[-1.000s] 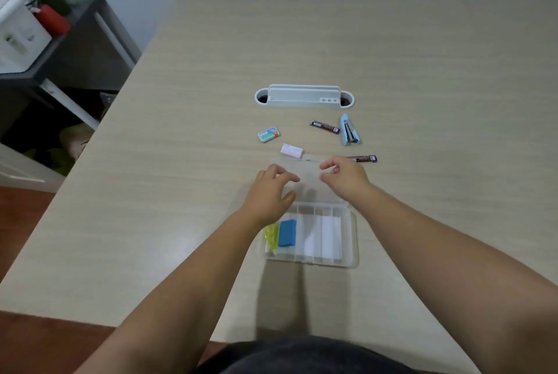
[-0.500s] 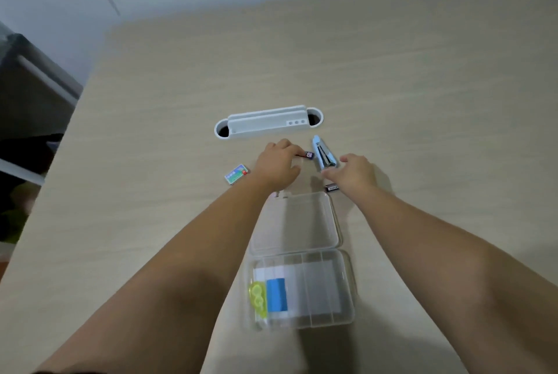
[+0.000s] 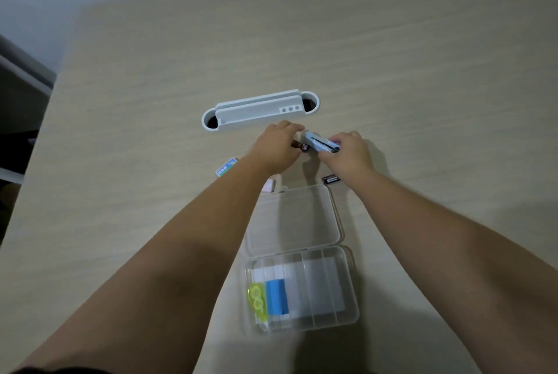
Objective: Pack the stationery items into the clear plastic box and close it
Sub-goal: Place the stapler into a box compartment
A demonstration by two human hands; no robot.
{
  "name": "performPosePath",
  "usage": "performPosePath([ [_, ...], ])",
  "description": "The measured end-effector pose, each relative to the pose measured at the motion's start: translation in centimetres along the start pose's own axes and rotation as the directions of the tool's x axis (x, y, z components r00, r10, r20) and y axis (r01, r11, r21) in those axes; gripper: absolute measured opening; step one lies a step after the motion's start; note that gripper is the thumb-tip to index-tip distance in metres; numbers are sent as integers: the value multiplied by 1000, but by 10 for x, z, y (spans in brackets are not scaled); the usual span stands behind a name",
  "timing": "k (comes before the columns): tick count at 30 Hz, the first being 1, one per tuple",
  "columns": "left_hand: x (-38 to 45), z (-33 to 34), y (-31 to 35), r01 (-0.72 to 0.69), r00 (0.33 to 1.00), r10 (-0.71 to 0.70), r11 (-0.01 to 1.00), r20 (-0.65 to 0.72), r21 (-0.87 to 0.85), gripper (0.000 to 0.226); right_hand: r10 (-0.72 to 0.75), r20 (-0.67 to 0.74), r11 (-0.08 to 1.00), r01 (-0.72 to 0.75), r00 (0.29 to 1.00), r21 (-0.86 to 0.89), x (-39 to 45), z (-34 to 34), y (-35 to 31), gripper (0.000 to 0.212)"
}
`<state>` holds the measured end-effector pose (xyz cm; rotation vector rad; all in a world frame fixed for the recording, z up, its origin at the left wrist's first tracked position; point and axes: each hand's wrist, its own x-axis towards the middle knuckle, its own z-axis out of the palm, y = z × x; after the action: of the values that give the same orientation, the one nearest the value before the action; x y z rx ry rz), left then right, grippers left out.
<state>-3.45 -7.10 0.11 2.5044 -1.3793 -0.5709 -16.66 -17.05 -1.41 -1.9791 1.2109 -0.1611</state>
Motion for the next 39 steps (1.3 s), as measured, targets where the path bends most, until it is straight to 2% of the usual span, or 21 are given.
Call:
performPosePath([
  [3, -16, -1, 6, -10, 1000, 10, 1000, 12, -24, 56, -80, 32, 996, 78, 996, 38, -16, -10, 1, 31],
  [7, -50, -5, 14, -72, 997, 72, 994, -8, -78, 44, -194, 113, 976, 181, 974, 121, -43, -20, 3, 34],
  [11, -98, -6, 15, -51, 999, 50, 995, -8, -84, 37, -302, 232, 953, 299, 925, 46, -65, -27, 8, 39],
  [17, -173, 17, 30, 87, 995, -92, 991, -35, -105, 42, -437, 486, 784, 585, 757, -206, -101, -25, 7, 45],
  [21, -216, 46, 41, 221, 966, -249, 936, -71, -275, 45, -457, 613, 654, 711, 644, -260, -119, -15, 6, 40],
  [23, -233, 61, 39, 229, 960, -266, 926, -87, -301, 44, -454, 677, 584, 767, 579, -264, -128, -10, 7, 41],
  [25, -246, 73, 32, 186, 969, -222, 945, -110, -269, 45, -450, 716, 536, 803, 534, -262, -134, -8, 8, 42],
  [27, -257, 80, 24, 143, 969, -178, 970, -174, -198, 54, -463, 729, 487, 832, 505, -267, -138, -6, 8, 41],
  [29, -269, 83, 17, 155, 962, -181, 978, -206, -137, 72, -489, 738, 413, 868, 465, -274, -144, -2, 6, 43],
  [33, -284, 90, 6, 223, 975, -222, 974, 10, -48, 118, -513, 761, 332, 909, 397, -251, -154, 7, 10, 49],
  [36, -288, 97, 1, 227, 973, -224, 973, 65, -41, 133, -491, 777, 358, 904, 394, -232, -162, 12, 17, 52],
  [39, -290, 103, -1, 233, 972, -231, 970, 47, -65, 135, -478, 735, 500, 837, 481, -222, -169, 13, 25, 56],
])
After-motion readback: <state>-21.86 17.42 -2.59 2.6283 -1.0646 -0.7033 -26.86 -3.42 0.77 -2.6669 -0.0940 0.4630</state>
